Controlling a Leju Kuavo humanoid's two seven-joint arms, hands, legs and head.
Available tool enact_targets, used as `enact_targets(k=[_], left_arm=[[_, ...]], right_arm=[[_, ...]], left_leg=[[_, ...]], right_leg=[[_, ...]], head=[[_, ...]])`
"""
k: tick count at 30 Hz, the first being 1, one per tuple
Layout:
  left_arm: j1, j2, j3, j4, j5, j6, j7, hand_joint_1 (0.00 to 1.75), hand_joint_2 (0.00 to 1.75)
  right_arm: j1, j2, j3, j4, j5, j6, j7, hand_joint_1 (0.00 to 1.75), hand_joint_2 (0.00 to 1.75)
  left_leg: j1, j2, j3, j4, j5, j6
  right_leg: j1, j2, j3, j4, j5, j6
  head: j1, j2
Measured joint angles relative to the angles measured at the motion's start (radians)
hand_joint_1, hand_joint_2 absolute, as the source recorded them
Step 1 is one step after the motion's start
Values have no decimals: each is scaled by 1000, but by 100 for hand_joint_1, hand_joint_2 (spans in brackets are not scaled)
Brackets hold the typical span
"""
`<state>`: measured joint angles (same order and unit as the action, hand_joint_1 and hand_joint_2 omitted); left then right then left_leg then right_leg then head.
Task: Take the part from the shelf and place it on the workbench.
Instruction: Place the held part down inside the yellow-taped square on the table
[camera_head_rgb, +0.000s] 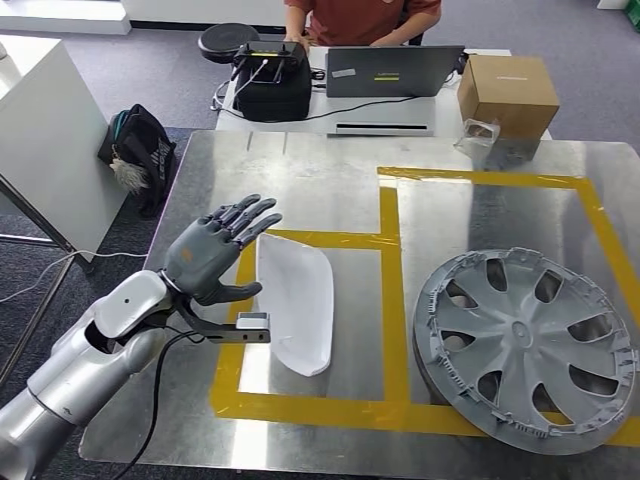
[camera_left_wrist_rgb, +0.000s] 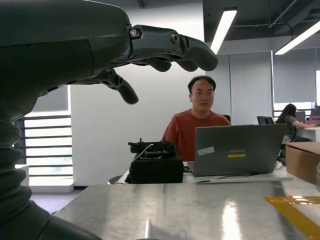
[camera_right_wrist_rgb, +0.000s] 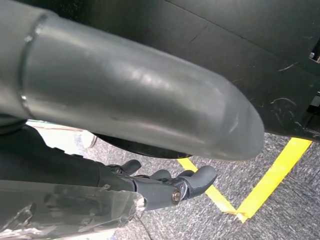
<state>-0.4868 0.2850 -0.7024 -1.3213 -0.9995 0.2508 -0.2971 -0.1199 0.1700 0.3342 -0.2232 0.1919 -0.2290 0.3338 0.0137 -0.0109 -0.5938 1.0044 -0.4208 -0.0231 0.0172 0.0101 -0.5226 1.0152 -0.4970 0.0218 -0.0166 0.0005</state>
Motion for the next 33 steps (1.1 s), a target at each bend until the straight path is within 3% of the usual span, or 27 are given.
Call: enact_targets(k=[18, 22, 25, 27, 29, 30, 31, 32, 33], left_arm=[[63, 16, 93, 3, 3, 97, 5, 0, 0], [79, 27, 106, 2, -3, 108, 5, 0, 0], [90, 37, 119, -6, -4, 121, 3, 0, 0], [98, 44, 128, -13, -4, 129, 2, 0, 0], [110, 50, 137, -16, -3, 133, 2, 0, 0], [118, 53, 140, -16, -3, 134, 2, 0, 0], [125, 56, 143, -16, -3, 134, 2, 0, 0], [131, 59, 145, -16, -2, 135, 1, 0, 0], [136, 60, 149, -16, -1, 136, 1, 0, 0]], right_arm=[[4, 0, 0, 0, 1, -11, 0, 0, 0], [5, 0, 0, 0, 1, -14, 0, 0, 0], [5, 0, 0, 0, 2, -16, 0, 0, 0], [5, 0, 0, 0, 3, -18, 0, 0, 0], [6, 0, 0, 0, 4, -20, 0, 0, 0], [7, 0, 0, 0, 4, -20, 0, 0, 0], [8, -1, -1, 0, 3, -20, 0, 0, 0], [9, -1, -1, 0, 3, -20, 0, 0, 0], [10, -1, -1, 0, 3, -21, 1, 0, 0]], left_leg=[[-5, 0, 0, 0, -2, 2], [-11, 0, 0, 1, -2, 10], [-8, 3, 4, -12, 7, 22], [0, 6, 8, -25, 14, 30], [1, 9, 8, -27, 16, 31], [2, 10, 7, -27, 17, 30], [4, 11, 7, -27, 18, 29], [7, 11, 6, -26, 19, 26], [12, 10, 6, -24, 19, 20]], right_leg=[[-5, 0, 0, -1, -1, 2], [-11, 0, 0, -2, 1, 8], [-12, 0, -3, 2, -5, 18], [-11, -1, -33, 66, -49, 25], [-18, -2, -95, 198, -109, 34], [-22, -2, -123, 255, -125, 39], [-26, -2, -135, 278, -121, 44], [-30, -3, -130, 263, -97, 49], [-35, -4, -105, 209, -59, 54]], head=[[0, 0], [0, 0], [0, 0], [5, 0], [8, 0], [8, 0], [8, 0], [8, 0], [8, 0]])
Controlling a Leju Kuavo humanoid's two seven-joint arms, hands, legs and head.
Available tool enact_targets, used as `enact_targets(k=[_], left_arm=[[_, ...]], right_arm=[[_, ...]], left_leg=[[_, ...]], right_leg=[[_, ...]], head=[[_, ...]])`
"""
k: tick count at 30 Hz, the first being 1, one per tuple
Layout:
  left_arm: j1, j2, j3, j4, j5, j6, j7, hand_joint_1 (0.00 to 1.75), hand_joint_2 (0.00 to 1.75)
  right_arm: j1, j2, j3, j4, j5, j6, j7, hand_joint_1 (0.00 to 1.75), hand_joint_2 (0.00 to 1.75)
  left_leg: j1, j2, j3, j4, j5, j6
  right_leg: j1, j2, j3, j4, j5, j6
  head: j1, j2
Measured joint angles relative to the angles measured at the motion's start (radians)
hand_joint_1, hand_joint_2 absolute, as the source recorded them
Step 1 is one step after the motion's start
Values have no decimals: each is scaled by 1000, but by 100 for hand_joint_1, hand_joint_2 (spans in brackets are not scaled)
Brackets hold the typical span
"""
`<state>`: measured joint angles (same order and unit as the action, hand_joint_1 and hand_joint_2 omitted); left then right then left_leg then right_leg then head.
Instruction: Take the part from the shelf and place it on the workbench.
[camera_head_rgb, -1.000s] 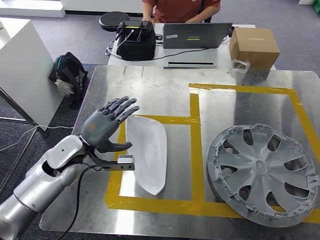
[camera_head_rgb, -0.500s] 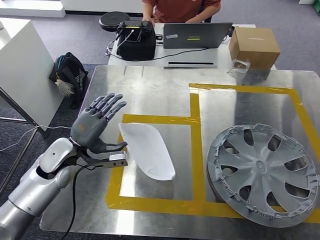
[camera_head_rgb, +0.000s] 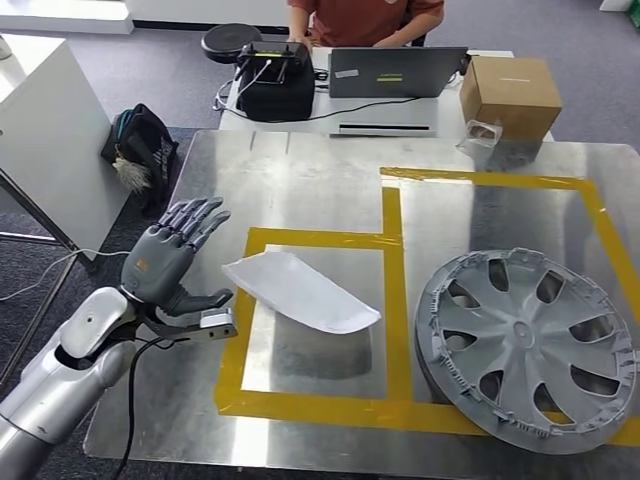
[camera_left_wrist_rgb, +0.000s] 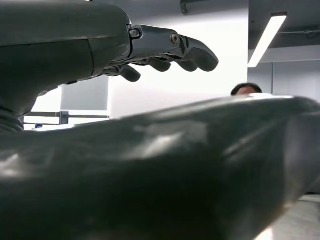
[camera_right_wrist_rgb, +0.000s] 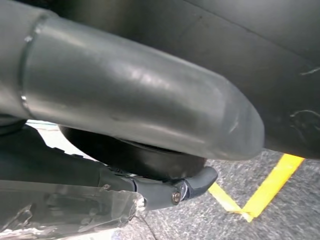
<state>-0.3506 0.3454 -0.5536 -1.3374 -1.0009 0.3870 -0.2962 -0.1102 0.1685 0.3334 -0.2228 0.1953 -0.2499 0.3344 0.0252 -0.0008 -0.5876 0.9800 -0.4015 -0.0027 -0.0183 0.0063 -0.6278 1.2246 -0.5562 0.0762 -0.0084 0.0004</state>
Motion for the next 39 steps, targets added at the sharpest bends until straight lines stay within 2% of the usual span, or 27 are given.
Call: enact_targets(k=[2, 3, 4, 7, 8, 10, 12, 13, 14, 15, 17, 19, 20, 22, 24, 26, 28, 29, 30, 31, 32, 33, 34, 35, 37, 38, 39], left_arm=[[7, 4, 11, -3, 1, 3, -1, 0, 0], [10, 6, 16, -5, 2, 4, -2, 0, 0], [12, 9, 20, -7, 2, 6, -2, 0, 0], [19, 15, 27, -10, 4, 8, -2, 0, 0], [20, 16, 28, -11, 5, 8, -2, 0, 0], [22, 18, 33, -12, 5, 8, -2, 0, 0], [24, 19, 37, -13, 5, 8, -2, 0, 0], [27, 19, 37, -13, 5, 8, -2, 0, 0], [29, 20, 38, -13, 5, 8, -2, 0, 0], [31, 20, 38, -14, 5, 8, -2, 0, 0], [32, 21, 41, -15, 5, 9, -2, 0, 0], [31, 22, 43, -18, 5, 9, -2, 0, 0], [30, 22, 44, -19, 5, 9, -2, 0, 0], [31, 22, 44, -20, 5, 10, -2, 0, 0], [33, 22, 44, -22, 5, 11, -4, 0, 0], [38, 22, 45, -23, 5, 14, -8, 0, 0], [45, 22, 48, -23, 5, 14, -13, 0, 0], [49, 22, 49, -23, 5, 14, -15, 0, 0], [54, 22, 50, -23, 5, 14, -16, 0, 0], [58, 22, 51, -23, 5, 14, -16, 0, 0], [62, 23, 53, -23, 5, 14, -17, 0, 0], [64, 24, 55, -25, 5, 15, -17, 0, 0], [66, 25, 59, -26, 5, 15, -17, 0, 0], [66, 27, 62, -28, 5, 16, -17, 0, 0], [69, 29, 65, -29, 5, 16, -17, 0, 0], [71, 30, 66, -30, 5, 16, -17, 0, 0], [73, 31, 66, -30, 5, 16, -17, 0, 0]], right_arm=[[-1, 0, 0, 0, 0, -2, 0, 0, 0], [-1, 1, 0, 0, 0, -3, 0, 0, 0], [-2, 1, 0, 0, 0, -4, 0, 0, 0], [-1, 2, 0, 0, 0, -5, 2, 0, 0], [-1, 2, 0, 0, 1, -5, 3, 0, 0], [-2, 2, 0, 0, 1, -6, 5, 0, 0], [-2, 2, 0, 0, 1, -6, 5, 0, 0], [-1, 2, 0, 0, 1, -6, 5, 0, 0], [-1, 2, 0, 0, 1, -6, 5, 0, 0], [-1, 2, 0, 0, 1, -6, 5, 0, 0], [-2, 2, 0, -1, 1, -6, 5, 0, 0], [-2, 2, 0, -1, 1, -6, 5, 0, 0], [-3, 2, 0, -1, 1, -6, 5, 0, 0], [-3, 2, 0, -1, 1, -6, 5, 0, 0], [-2, 2, -1, -1, 1, -6, 5, 0, 0], [-1, 1, -1, -1, 2, -7, 5, 0, 0], [1, 0, -1, 0, 3, -8, 6, 0, 0], [1, -1, -2, 0, 4, -7, 6, 0, 0], [2, -2, -2, 0, 4, -6, 6, 0, 0], [3, -2, -2, 0, 4, -6, 6, 0, 0], [4, -3, -2, -1, 4, -6, 6, 0, 0], [3, -3, -2, -1, 4, -6, 6, 0, 0], [3, -3, -2, -1, 4, -6, 6, 0, 0], [3, -3, -2, -2, 5, -6, 6, 0, 0], [4, -3, -2, -2, 5, -7, 6, 0, 0], [5, -3, -2, -2, 5, -7, 6, 0, 0], [6, -3, -2, -2, 5, -7, 6, 0, 0]], left_leg=[[6, -2, -4, 6, 1, -17], [6, -4, -8, 10, 3, -26], [5, -5, -12, 13, 7, -35], [6, -4, -21, 15, 14, -51], [7, -3, -31, 31, -5, -54], [6, -1, -70, 125, -83, -57], [2, -1, -116, 263, -159, -56], [0, -1, -124, 305, -171, -54], [-2, -1, -115, 311, -163, -49], [-5, -1, -86, 280, -138, -43], [-14, -1, 9, 146, -95, -26], [-21, -2, 77, 41, -90, -16], [-22, -2, 89, 21, -95, -15], [-22, -2, 91, 15, -96, -15], [-23, -1, 81, 9, -84, -12], [-20, 1, 45, 2, -47, 0], [-17, 2, 5, 0, -12, 8], [-17, 2, -9, 0, -1, 7], [-17, 2, -22, 1, 9, 4], [-17, 1, -34, 1, 19, 1], [-17, 1, -44, 2, 28, -3], [-17, 1, -51, 4, 36, -9], [-18, 0, -56, 5, 45, -14], [-19, 0, -58, 5, 53, -19], [-17, 0, -60, 3, 66, -29], [-16, 0, -65, 8, 55, -35], [-15, 0, -74, 30, 25, -40]], right_leg=[[-7, 0, 64, -130, 56, 13], [-8, 1, 84, -170, 68, 12], [-6, 3, 90, -185, 67, 7], [-3, 7, 72, -179, 76, -28], [-3, 6, 64, -178, 82, -40], [0, 4, 44, -179, 97, -61], [6, 2, 22, -179, 113, -72], [9, 2, 11, -179, 121, -73], [12, 2, 1, -179, 129, -74], [15, 2, -8, -179, 137, -73], [19, 3, -23, -179, 152, -70], [22, 4, -31, -178, 162, -65], [24, 4, -33, -178, 164, -64], [23, 4, -33, -178, 165, -63], [21, 3, -38, -182, 173, -52], [17, 2, -78, -80, 89, -33], [16, 1, -113, 69, -2, -21], [16, 1, -104, 91, 5, -20], [16, 1, -77, 76, 30, -20], [15, 1, -32, 27, 57, -20], [15, 0, 21, -45, 66, -19], [16, 1, 74, -120, 62, -22], [17, 2, 110, -176, 51, -24], [19, 3, 126, -208, 38, -29], [21, 3, 118, -214, 46, -44], [20, 2, 112, -214, 54, -54], [19, 0, 105, -216, 64, -63]], head=[[4, 0], [6, 0], [7, 0], [7, 0], [6, 0], [3, 0], [1, 0], [2, 0], [2, 0], [2, 0], [2, 0], [2, 0], [2, 0], [2, 0], [2, 0], [3, 0], [5, 0], [5, 0], [5, 0], [5, 0], [5, 0], [4, 0], [4, 0], [3, 0], [4, 0], [4, 0], [2, 0]])
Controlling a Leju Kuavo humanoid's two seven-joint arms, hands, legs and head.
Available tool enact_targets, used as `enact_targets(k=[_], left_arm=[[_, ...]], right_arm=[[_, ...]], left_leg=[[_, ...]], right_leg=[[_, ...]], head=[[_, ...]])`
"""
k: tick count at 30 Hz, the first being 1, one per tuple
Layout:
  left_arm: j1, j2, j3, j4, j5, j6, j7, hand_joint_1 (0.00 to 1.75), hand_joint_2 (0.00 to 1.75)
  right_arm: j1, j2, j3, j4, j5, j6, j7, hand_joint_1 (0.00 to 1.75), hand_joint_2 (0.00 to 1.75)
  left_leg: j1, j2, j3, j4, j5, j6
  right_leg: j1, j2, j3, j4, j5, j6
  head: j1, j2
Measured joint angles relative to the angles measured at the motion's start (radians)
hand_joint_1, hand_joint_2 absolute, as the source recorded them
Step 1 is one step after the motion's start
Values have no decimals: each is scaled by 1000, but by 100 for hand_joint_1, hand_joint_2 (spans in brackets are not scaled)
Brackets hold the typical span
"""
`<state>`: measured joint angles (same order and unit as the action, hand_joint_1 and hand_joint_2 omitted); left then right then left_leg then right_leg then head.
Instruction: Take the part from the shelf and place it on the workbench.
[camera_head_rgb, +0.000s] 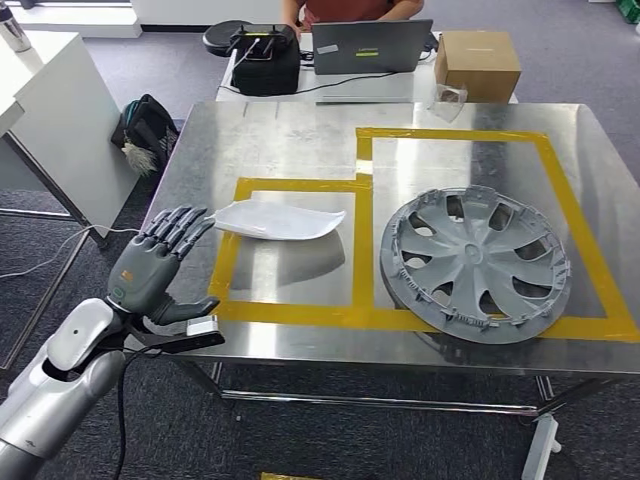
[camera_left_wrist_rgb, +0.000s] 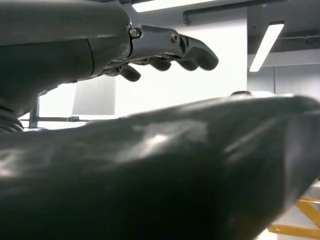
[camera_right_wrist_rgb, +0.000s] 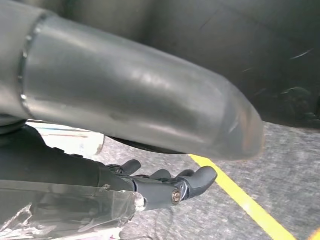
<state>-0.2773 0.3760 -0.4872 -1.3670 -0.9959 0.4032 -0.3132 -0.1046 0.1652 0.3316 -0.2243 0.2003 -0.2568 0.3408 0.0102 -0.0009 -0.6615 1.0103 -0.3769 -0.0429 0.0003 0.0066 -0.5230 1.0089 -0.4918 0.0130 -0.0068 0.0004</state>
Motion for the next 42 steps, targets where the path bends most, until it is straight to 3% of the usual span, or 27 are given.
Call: enact_targets(k=[3, 4, 5, 6, 8, 10, 12, 14, 15, 16, 18, 19, 20, 21, 23, 25, 26, 27, 29, 31, 33, 34, 35, 37, 39, 41, 42], left_arm=[[4, 2, 1, 0, 0, 0, 0, 0, 0], [6, 2, 1, 0, 1, 0, 0, 0, 0], [8, 2, 1, 0, 1, 0, 0, 0, 0], [9, 2, 1, 0, 1, 0, 0, 0, 0], [10, 2, 1, -1, 1, 0, 0, 0, 0], [9, 2, 2, -4, 1, 1, 0, 0, 0], [9, 2, 3, -7, 1, 1, 0, 0, 0], [10, 2, 2, -7, 1, 1, 0, 0, 0], [10, 2, 2, -8, 1, 1, 0, 0, 0], [10, 1, 1, -8, 1, 1, 0, 0, 0], [9, 0, 1, -8, 1, 1, 0, 0, 0], [10, 0, 1, -8, 1, 1, 0, 0, 0], [10, 0, 1, -8, 1, 1, 0, 0, 0], [10, 0, 1, -8, 1, 1, 0, 0, 0], [11, -1, 1, -8, 1, 1, 0, 0, 0], [11, 0, 2, -8, 1, 1, 0, 0, 0], [11, 0, 3, -8, 1, 0, 0, 0, 0], [10, 0, 3, -8, 2, 0, 0, 0, 0], [11, 0, 2, -8, 2, -2, 0, 0, 0], [13, 2, 2, -8, 2, -3, 0, 0, 0], [14, 2, 2, -8, 3, -4, 2, 0, 0], [14, 2, 1, -7, 3, -4, 2, 0, 0], [15, 2, 1, -7, 3, -4, 3, 0, 0], [16, 2, 1, -6, 4, -4, 3, 0, 0], [15, 2, 3, -6, 6, -4, 3, 0, 0], [13, 2, 6, -6, 8, -3, 3, 0, 0], [13, 2, 7, -6, 9, -3, 3, 0, 0]], right_arm=[[1, 0, 0, 0, 0, 0, 1, 0, 0], [1, 0, 0, 0, 0, 0, 1, 0, 0], [2, 0, 0, 0, 0, 0, 1, 0, 0], [2, -1, -1, 0, 0, 0, 1, 0, 0], [2, -1, -1, 0, 0, 0, 1, 0, 0], [1, -1, -1, 0, 0, 0, 1, 0, 0], [1, -1, -1, 0, 0, -1, 1, 0, 0], [5, -1, -1, 0, 0, -1, 0, 0, 0], [6, -1, -1, 0, 0, -1, 0, 0, 0], [7, -2, -2, 1, -1, -1, 0, 0, 0], [7, -2, -2, 1, -1, -1, 0, 0, 0], [7, -3, -2, 1, -1, -2, 1, 0, 0], [7, -3, -2, 1, -1, -2, 1, 0, 0], [7, -4, -2, 1, -1, -2, 1, 0, 0], [7, -4, -4, 1, -1, -2, 1, 0, 0], [4, -5, -6, 1, -1, -4, 1, 0, 0], [4, -5, -6, 1, -1, -5, 1, 0, 0], [4, -6, -7, 1, -2, -6, 0, 0, 0], [6, -6, -7, 1, -2, -7, -1, 0, 0], [8, -7, -7, 2, -2, -7, 0, 0, 0], [8, -9, -8, 2, -2, -8, 2, 0, 0], [9, -10, -8, 2, -2, -8, 2, 0, 0], [9, -12, -8, 2, -1, -8, 2, 0, 0], [10, -14, -8, 2, -1, -8, 2, 0, 0], [10, -15, -8, 1, -1, -8, 2, 0, 0], [9, -16, -8, 1, -1, -9, 2, 0, 0], [9, -16, -8, 1, -1, -9, 2, 0, 0]], left_leg=[[1, 0, -50, 176, -148, -11], [1, 0, -60, 235, -172, -13], [1, 0, -58, 268, -173, -13], [1, 0, -39, 266, -154, -12], [1, 0, 50, 166, -107, -8], [-1, -1, 150, 22, -105, 0], [-6, -2, 184, -45, -118, 13], [-7, 0, 169, -49, -103, 29], [-5, 1, 160, -50, -93, 37], [-4, 2, 149, -52, -81, 44], [-4, 3, 123, -51, -57, 52], [-4, 3, 108, -50, -45, 54], [-4, 3, 92, -49, -33, 53], [-4, 3, 76, -48, -22, 53], [-4, 2, 45, -44, 1, 47], [-6, 2, 23, -40, 21, 38], [-7, 2, 17, -39, 32, 33], [-7, 2, 13, -41, 42, 27], [-5, 2, 7, -41, 50, 15], [-2, 2, -13, -2, -8, 3], [-1, 1, -46, 115, -115, -4], [-1, 1, -58, 183, -151, -7], [-1, 1, -62, 233, -163, -9], [0, 1, -27, 243, -126, -10], [1, 1, 70, 135, -88, -7], [0, -1, 168, -1, -105, 2], [-3, -2, 191, -41, -117, 9]], right_leg=[[-1, -3, -39, 0, 38, -14], [-1, -3, -54, 0, 49, -14], [-1, -3, -69, 1, 60, -12], [-1, -3, -84, 1, 71, -11], [-1, -3, -108, 2, 93, -5], [2, -1, -125, 4, 112, 3], [3, -1, -134, 0, 134, 15], [1, 1, -143, -3, 142, 27], [0, 1, -152, 11, 120, 33], [-1, 1, -165, 48, 80, 38], [-2, 1, -196, 171, -24, 44], [-2, 1, -204, 231, -56, 46], [-2, 1, -200, 269, -63, 47], [-2, 1, -182, 274, -48, 47], [-2, 0, -99, 193, 0, 45], [-1, 1, 4, 53, -1, 40], [0, 1, 31, 4, -13, 37], [3, 2, 42, -20, -22, 33], [3, 2, 27, -22, -10, 18], [1, -2, 9, -22, 12, -1], [0, -4, -19, -21, 37, -10], [0, -4, -36, -21, 50, -11], [0, -4, -52, -20, 63, -11], [0, -4, -84, -18, 87, -8], [1, -3, -109, -16, 108, -2], [4, -2, -125, -13, 128, 8], [5, -1, -131, -14, 139, 14]], head=[[-5, 0], [-5, 0], [-6, 0], [-5, 0], [-6, 0], [-5, 0], [-5, 0], [-5, 0], [-4, 0], [-3, 0], [0, 0], [0, 0], [0, 0], [0, 0], [0, 0], [-1, 0], [-1, 0], [-2, 0], [-1, 0], [-2, 0], [-5, 0], [-6, 0], [-6, 0], [-6, 0], [-6, 0], [-6, 0], [-5, 0]])
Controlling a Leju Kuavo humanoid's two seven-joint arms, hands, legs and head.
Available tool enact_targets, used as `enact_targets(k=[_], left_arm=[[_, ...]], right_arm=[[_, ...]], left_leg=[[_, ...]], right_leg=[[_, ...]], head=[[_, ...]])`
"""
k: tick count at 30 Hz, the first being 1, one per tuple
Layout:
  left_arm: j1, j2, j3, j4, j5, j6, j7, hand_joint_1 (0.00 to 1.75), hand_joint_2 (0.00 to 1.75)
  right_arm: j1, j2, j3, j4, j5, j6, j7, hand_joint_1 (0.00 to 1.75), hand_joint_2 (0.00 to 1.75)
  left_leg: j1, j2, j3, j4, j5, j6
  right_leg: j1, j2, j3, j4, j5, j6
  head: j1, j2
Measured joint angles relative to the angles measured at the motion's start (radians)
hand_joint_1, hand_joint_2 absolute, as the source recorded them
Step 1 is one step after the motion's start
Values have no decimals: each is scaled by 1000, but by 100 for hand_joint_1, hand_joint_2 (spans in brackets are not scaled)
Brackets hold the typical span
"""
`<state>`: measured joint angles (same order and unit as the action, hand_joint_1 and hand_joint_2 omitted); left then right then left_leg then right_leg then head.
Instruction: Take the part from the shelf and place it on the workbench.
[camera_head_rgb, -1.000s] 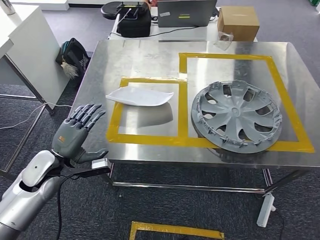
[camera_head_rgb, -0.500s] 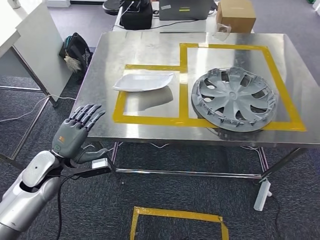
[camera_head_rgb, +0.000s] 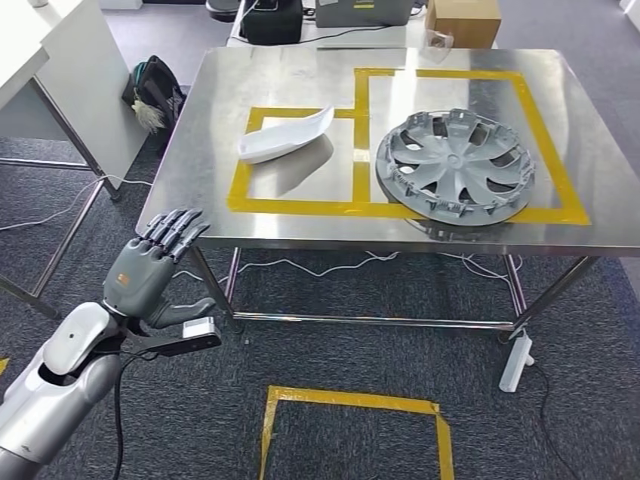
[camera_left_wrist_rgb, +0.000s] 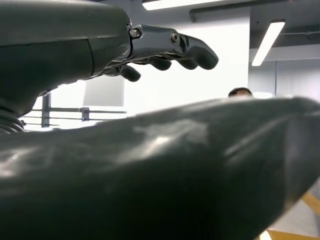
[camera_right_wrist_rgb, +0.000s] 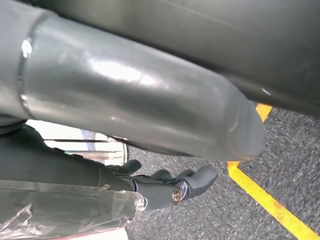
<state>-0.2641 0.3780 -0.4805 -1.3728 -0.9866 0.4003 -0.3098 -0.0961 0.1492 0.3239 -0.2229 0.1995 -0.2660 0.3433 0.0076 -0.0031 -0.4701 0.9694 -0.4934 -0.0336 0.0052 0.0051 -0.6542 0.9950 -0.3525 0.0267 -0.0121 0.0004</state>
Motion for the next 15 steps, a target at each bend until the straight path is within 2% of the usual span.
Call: enact_targets(k=[2, 3, 4, 5, 6, 7, 8, 9, 10, 11, 12, 13, 14, 15], left_arm=[[2, 0, 1, 0, 1, 0, 0, 0, 0], [3, 0, 1, 0, 1, 0, 0, 0, 0], [4, 0, 1, 0, 1, -1, 0, 0, 0], [4, 0, 1, 0, 1, -1, 0, 0, 0], [5, 0, 1, 0, 1, -1, 0, 0, 0], [5, 0, 1, 0, 1, -1, 0, 0, 0], [6, 0, 1, 0, 1, -1, 0, 0, 0], [8, 0, 1, 0, 1, -1, 0, 0, 0], [9, 0, 1, 0, 1, -1, 0, 0, 0], [10, 0, 1, 0, 1, -1, 0, 0, 0], [11, 0, 2, 0, 1, -1, 0, 0, 0], [11, 0, 2, 0, 1, -1, 0, 0, 0], [11, 0, 4, 0, 1, -1, 1, 0, 0], [11, 0, 5, 0, 2, -1, 1, 0, 0]], right_arm=[[3, -1, 0, 0, 0, 0, 0, 0, 0], [6, -1, 0, 1, 0, 0, -1, 0, 0], [9, -1, -1, 1, 0, 0, -2, 0, 0], [11, -2, -1, 2, 0, 0, -2, 0, 0], [11, -2, -2, 2, 0, 0, -1, 0, 0], [11, -3, -3, 2, 0, 0, 1, 0, 0], [11, -3, -4, 2, 0, 0, 2, 0, 0], [10, -4, -5, 2, 0, 0, 2, 0, 0], [10, -4, -6, 2, 0, 0, 2, 0, 0], [10, -4, -6, 2, 0, 0, 2, 0, 0], [8, -4, -7, 2, 0, 0, 3, 0, 0], [6, -5, -7, 1, 0, 1, 4, 0, 0], [4, -6, -8, 1, 0, 2, 5, 0, 0], [3, -7, -8, 1, 0, 4, 5, 0, 0]], left_leg=[[-2, 1, -9, -16, 4, 17], [-1, 2, -19, -15, 14, 26], [0, 4, -30, -16, 25, 34], [1, 5, -42, -16, 37, 40], [0, 5, -56, -16, 49, 44], [0, 5, -71, -15, 61, 45], [-1, 5, -88, -14, 75, 45], [-2, 5, -106, -13, 89, 44], [-2, 5, -125, -12, 102, 43], [-2, 5, -142, -10, 114, 40], [-2, 4, -156, -7, 125, 37], [-3, 4, -167, -3, 135, 32], [-3, 4, -175, -2, 145, 26], [-2, 4, -178, -1, 155, 19]], right_leg=[[-2, 1, -10, -2, 15, 12], [-3, 1, -19, 6, 1, 18], [-4, 1, -30, 31, -33, 23], [-5, 1, -45, 78, -84, 27], [-6, 0, -62, 143, -139, 30], [-6, 0, -76, 215, -181, 32], [-6, 0, -81, 274, -197, 33], [-5, 0, -74, 306, -189, 33], [-5, 0, -51, 305, -163, 31], [-6, 0, -11, 270, -133, 30], [-5, 0, 45, 205, -122, 28], [-4, 1, 107, 122, -131, 26], [-2, 1, 153, 55, -150, 21], [1, 2, 182, 7, -170, 15]], head=[[0, 0], [1, 0], [2, 0], [3, 0], [5, 0], [6, 0], [6, 0], [7, 0], [7, 0], [7, 0], [7, 0], [6, 0], [5, 0], [5, 0]])
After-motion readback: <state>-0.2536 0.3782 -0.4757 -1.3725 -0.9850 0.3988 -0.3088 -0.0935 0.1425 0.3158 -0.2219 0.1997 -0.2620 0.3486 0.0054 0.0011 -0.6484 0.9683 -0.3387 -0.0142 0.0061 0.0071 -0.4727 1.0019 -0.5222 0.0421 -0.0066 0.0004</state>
